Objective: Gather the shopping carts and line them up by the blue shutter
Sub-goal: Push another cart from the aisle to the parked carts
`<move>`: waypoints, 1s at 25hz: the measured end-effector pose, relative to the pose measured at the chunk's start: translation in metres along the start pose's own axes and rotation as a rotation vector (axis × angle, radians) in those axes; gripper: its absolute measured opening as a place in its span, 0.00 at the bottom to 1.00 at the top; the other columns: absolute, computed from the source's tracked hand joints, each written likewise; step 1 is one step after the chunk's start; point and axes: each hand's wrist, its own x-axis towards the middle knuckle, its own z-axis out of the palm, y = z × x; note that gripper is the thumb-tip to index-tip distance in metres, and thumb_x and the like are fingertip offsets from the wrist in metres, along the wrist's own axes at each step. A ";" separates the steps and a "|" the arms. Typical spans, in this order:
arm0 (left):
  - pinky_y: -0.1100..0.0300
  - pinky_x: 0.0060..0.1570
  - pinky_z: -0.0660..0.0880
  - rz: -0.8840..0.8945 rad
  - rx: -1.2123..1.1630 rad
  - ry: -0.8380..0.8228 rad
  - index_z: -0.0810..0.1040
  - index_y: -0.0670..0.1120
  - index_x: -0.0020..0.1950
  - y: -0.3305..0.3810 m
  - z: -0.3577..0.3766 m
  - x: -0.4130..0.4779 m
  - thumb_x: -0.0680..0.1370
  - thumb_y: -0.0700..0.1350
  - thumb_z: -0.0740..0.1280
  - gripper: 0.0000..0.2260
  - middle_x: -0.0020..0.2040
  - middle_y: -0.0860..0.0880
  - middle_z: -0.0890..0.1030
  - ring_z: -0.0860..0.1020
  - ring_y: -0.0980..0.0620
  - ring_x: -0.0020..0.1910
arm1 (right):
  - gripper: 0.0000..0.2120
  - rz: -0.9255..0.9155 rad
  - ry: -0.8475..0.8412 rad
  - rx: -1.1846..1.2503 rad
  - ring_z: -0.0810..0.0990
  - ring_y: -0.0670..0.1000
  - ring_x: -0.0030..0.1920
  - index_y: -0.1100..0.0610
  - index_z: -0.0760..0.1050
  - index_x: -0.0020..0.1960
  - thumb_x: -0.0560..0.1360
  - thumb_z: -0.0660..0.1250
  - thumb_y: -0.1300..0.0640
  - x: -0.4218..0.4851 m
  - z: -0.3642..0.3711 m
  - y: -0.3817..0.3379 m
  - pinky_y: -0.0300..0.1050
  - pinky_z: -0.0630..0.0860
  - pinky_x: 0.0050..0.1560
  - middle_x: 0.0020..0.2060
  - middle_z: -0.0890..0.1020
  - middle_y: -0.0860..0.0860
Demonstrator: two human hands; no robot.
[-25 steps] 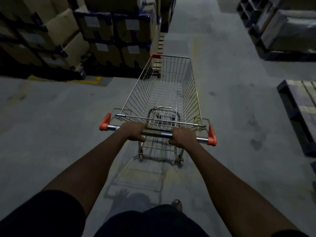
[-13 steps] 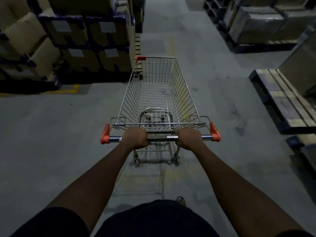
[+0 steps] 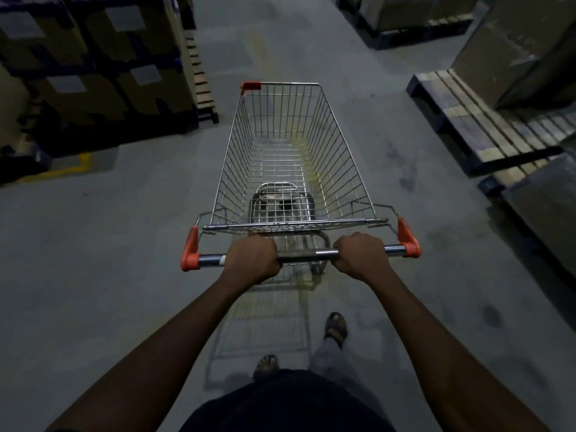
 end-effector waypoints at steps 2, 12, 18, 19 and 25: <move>0.57 0.39 0.73 0.039 0.019 0.009 0.79 0.47 0.45 0.000 0.003 -0.014 0.70 0.54 0.66 0.12 0.44 0.46 0.82 0.80 0.45 0.43 | 0.13 0.039 0.005 0.013 0.80 0.56 0.42 0.51 0.80 0.48 0.71 0.66 0.44 -0.022 0.006 -0.009 0.46 0.73 0.41 0.41 0.81 0.53; 0.56 0.39 0.73 0.252 0.072 0.040 0.78 0.45 0.43 0.048 0.023 -0.066 0.72 0.54 0.65 0.12 0.43 0.44 0.81 0.80 0.43 0.42 | 0.15 0.239 -0.026 0.091 0.81 0.56 0.45 0.51 0.80 0.50 0.72 0.64 0.42 -0.133 0.035 -0.011 0.45 0.72 0.43 0.44 0.82 0.53; 0.57 0.38 0.73 0.381 0.119 0.045 0.79 0.46 0.45 0.107 0.031 -0.096 0.71 0.55 0.64 0.13 0.43 0.44 0.81 0.80 0.43 0.41 | 0.16 0.365 -0.026 0.127 0.81 0.57 0.47 0.52 0.79 0.51 0.71 0.65 0.42 -0.214 0.057 0.008 0.46 0.73 0.44 0.46 0.82 0.54; 0.57 0.38 0.73 0.400 0.131 0.044 0.79 0.46 0.46 0.118 0.031 -0.103 0.71 0.55 0.64 0.13 0.44 0.44 0.81 0.81 0.43 0.42 | 0.16 0.388 -0.026 0.135 0.81 0.58 0.47 0.53 0.78 0.51 0.71 0.65 0.43 -0.228 0.061 0.011 0.47 0.74 0.45 0.47 0.82 0.54; 0.55 0.41 0.75 0.524 0.180 -0.003 0.79 0.46 0.49 0.191 0.031 -0.139 0.72 0.55 0.65 0.14 0.45 0.44 0.81 0.80 0.42 0.43 | 0.13 0.514 -0.019 0.176 0.81 0.59 0.49 0.54 0.78 0.50 0.72 0.65 0.47 -0.319 0.085 0.032 0.48 0.75 0.47 0.48 0.83 0.55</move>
